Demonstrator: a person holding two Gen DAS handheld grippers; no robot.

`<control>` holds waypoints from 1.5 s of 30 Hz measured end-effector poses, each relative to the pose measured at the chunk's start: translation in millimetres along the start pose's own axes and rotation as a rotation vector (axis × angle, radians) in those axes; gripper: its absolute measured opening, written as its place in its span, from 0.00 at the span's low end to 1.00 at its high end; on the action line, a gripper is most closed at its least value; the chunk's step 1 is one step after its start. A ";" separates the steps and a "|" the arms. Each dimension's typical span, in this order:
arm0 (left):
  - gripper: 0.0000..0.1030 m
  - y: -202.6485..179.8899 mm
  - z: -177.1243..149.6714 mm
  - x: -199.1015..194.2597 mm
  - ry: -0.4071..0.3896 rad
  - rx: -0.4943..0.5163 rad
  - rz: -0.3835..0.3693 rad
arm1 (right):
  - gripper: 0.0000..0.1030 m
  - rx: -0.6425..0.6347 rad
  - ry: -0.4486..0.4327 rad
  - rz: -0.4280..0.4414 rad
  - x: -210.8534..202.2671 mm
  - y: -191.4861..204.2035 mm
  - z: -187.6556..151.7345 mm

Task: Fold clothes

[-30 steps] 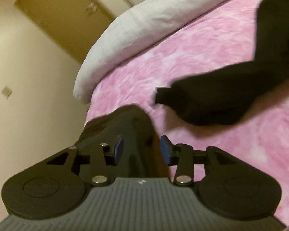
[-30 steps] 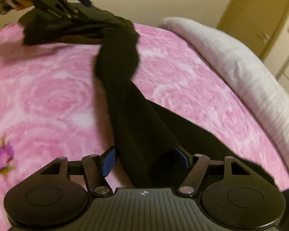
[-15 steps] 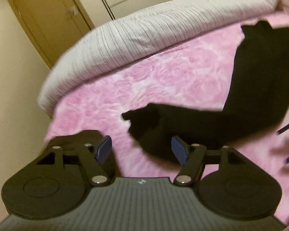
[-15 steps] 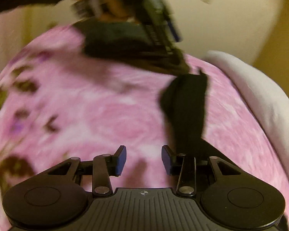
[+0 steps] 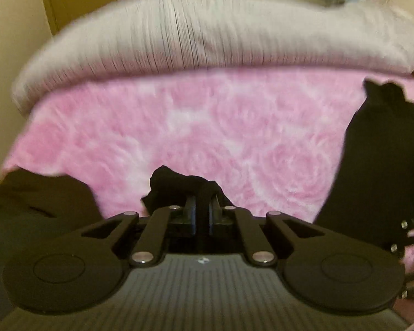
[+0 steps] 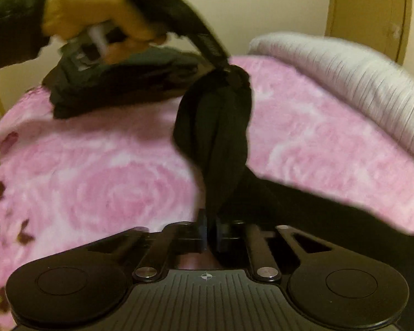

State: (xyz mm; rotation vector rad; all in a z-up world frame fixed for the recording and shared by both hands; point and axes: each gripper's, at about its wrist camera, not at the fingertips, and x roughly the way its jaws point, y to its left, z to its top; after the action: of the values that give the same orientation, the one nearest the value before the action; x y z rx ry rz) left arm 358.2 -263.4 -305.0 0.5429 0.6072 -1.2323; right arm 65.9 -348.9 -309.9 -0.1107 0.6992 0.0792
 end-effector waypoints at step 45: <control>0.51 -12.6 -115.8 -85.2 0.192 0.029 0.102 | 0.49 0.067 0.060 -0.140 -87.9 29.7 -56.2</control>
State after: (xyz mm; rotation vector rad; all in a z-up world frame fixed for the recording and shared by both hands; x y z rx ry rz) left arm 312.4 -129.0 -331.0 0.7136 0.7145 -1.1013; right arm -40.3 -329.8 -298.0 -0.0975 0.7514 -0.0821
